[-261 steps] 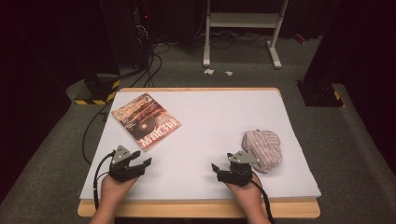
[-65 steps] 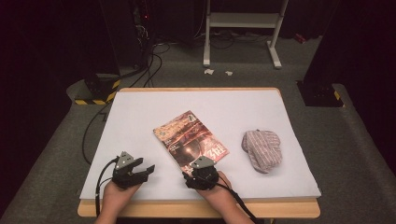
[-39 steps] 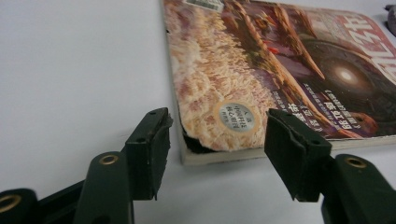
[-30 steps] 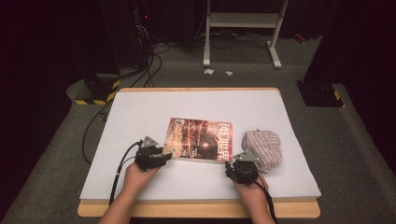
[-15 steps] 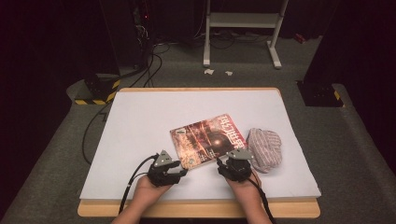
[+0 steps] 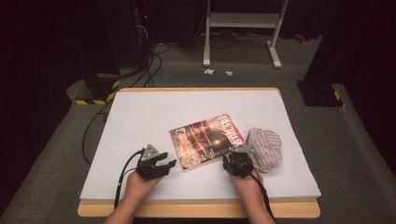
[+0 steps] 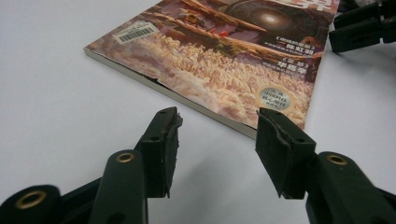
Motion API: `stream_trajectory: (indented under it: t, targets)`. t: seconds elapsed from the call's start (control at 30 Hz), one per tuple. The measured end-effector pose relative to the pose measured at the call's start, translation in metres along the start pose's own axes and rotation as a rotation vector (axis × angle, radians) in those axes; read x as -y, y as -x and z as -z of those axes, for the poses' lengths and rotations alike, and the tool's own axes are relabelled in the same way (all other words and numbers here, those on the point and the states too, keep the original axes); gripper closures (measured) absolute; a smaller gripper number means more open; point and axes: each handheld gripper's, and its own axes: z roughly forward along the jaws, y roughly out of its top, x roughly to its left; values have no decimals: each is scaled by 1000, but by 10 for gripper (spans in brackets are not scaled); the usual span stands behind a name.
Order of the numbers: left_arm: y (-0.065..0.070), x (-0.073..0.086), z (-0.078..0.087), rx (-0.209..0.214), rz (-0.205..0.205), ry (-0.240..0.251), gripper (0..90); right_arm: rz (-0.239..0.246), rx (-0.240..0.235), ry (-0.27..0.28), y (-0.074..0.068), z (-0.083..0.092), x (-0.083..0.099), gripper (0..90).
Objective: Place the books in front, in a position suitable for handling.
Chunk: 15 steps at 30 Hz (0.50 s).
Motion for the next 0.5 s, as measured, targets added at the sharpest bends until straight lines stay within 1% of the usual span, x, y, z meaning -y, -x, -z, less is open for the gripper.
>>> stream_trajectory:
  t: [0.07,0.1,0.17,0.2,0.23,0.27,0.3,0.33,0.37,0.4,0.43,0.47,0.5]
  targets:
    - [-1,0,-1,-2,1,-4,490,-3,5,-8,0,-7,-7,544]
    - [-3,0,-1,-10,3,-3,490,-4,6,-10,1,-10,-11,530]
    - [-6,0,-1,-19,4,1,490,-21,3,-17,4,-18,-19,508]
    - [-6,0,-1,-19,4,1,489,-22,10,-21,5,-23,-24,500]
    - [-8,0,-1,-23,9,3,489,-22,10,-21,5,-23,-24,500]
    - [-12,-2,-1,-33,14,10,481,-34,37,-18,8,-34,-34,487]
    - [-12,-2,-1,-33,14,10,476,-34,37,-18,8,-34,-34,487]
    - [-15,-2,0,-42,20,18,473,-52,65,-11,11,-42,-41,482]
    - [-17,-2,0,-46,25,20,473,-52,65,-11,11,-42,-41,482]
    - [-23,-2,-1,-64,38,23,468,-74,120,2,15,-46,-45,511]
    - [-23,-2,-1,-64,38,23,468,-76,135,8,15,-46,-45,516]
    - [-28,-2,-3,-77,48,11,468,-71,139,32,12,-43,-46,525]
    - [-31,-2,-3,-84,52,4,467,-59,116,59,7,-39,-46,524]
